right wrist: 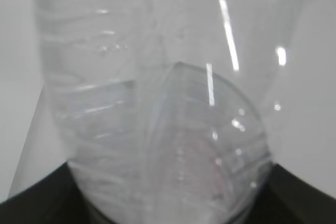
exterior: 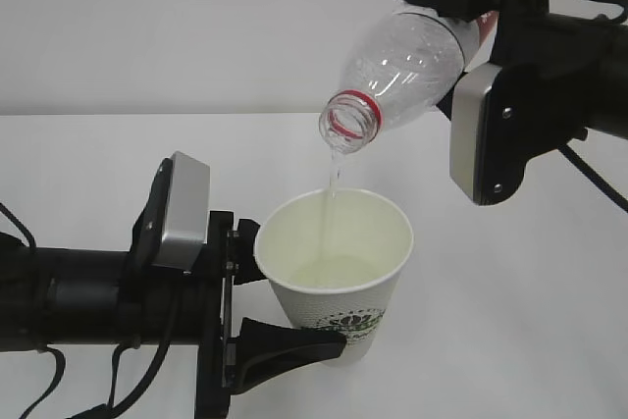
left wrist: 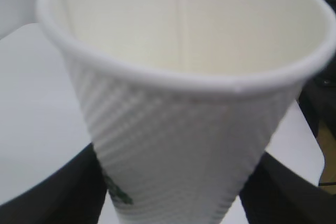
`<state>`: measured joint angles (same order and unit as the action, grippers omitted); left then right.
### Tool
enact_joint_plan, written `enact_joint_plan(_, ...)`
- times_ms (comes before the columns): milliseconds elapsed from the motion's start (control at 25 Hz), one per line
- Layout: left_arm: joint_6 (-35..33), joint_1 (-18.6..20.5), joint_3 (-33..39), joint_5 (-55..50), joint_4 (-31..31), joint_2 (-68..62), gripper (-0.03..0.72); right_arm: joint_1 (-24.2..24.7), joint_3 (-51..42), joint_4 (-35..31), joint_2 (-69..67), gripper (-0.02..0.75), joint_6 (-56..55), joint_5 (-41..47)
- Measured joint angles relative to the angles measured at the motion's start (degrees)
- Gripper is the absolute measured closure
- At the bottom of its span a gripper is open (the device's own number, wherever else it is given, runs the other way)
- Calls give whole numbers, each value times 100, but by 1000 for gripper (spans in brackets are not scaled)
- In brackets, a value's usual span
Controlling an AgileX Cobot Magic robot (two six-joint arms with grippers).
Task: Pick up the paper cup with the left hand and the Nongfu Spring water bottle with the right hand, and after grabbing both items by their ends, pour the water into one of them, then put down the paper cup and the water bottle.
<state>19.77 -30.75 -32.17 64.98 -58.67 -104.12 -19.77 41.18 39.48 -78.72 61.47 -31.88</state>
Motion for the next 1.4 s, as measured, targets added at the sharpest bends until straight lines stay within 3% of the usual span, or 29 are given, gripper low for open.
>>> enact_joint_plan(1400,0,0,0,0,69,0,154,0,0,-106,0,234,130,-26)
